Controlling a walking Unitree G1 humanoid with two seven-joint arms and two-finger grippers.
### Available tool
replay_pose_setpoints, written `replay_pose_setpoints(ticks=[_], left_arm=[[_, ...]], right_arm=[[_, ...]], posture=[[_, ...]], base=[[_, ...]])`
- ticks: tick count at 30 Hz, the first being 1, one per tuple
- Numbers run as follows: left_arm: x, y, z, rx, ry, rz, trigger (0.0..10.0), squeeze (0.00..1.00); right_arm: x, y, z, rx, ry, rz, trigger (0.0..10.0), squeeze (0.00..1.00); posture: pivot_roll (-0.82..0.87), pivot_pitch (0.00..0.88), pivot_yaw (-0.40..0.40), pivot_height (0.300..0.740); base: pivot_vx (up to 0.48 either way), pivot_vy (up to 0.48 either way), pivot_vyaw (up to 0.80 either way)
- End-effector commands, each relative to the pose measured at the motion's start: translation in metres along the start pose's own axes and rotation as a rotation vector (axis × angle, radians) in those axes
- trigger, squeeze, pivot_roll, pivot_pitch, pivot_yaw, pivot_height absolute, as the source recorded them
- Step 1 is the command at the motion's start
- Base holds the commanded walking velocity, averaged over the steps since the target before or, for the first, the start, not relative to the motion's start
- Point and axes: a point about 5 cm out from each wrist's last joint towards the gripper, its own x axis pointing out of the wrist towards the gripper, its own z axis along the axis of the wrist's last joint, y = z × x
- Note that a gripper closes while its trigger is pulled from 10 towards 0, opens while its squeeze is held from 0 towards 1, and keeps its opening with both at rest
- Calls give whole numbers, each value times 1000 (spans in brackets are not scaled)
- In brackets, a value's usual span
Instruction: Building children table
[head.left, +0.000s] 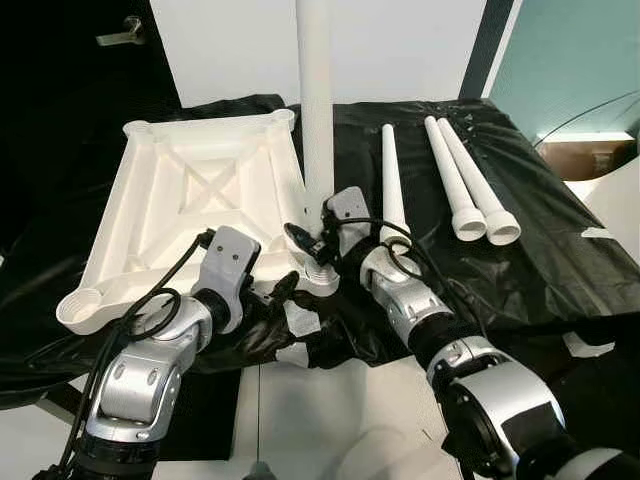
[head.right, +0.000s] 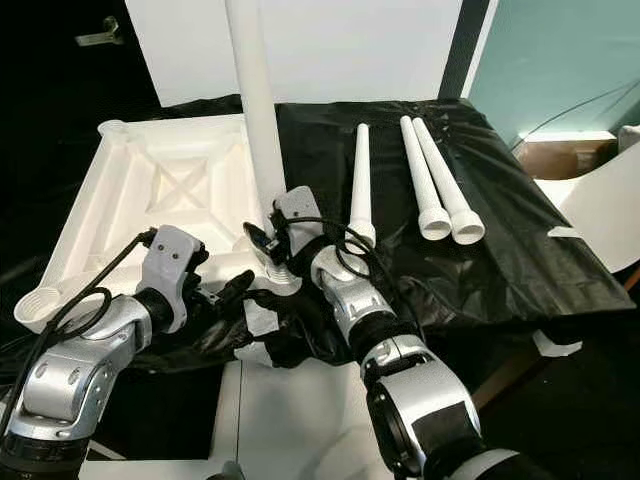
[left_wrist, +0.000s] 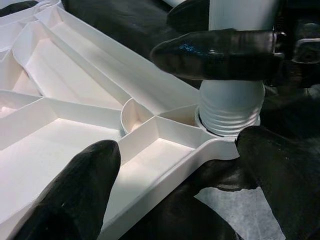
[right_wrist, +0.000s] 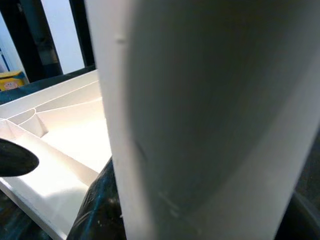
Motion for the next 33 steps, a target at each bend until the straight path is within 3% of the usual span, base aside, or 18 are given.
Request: replay_pose_setpoints(ticks=[1,10,16,25,28,29,33], left_arm=[[-4,2,-2,-4,10,50,10000,0],[-5,5,-2,-7,14,61,10000,0],[-6,7,-2,-6,17,68,10000,0],[-9,9,-1,-2,22,74,10000,0],[-9,9,0,-2,21,72,10000,0],[-9,9,0,0,22,72,10000,0],[-10,9,0,1,22,72,10000,0]], right_arm=[[-19,0,-41,46,163,-31,10000,0],[-24,-1,-42,-29,129,-25,10000,0],[-30,7,-47,-46,107,46,10000,0],[-37,16,-52,31,50,84,10000,0],[-37,16,-55,64,67,85,10000,0],[-36,14,-57,118,95,74,10000,0],[-36,12,-58,131,111,62,10000,0]], posture=[[164,29,-33,740],[166,32,-30,740],[166,31,-26,740],[167,38,-18,740],[167,39,-16,740],[167,39,-14,740],[166,39,-13,740]], base=[[0,0,0],[0,0,0],[0,0,0],[0,0,0],[0,0,0],[0,0,0],[0,0,0]])
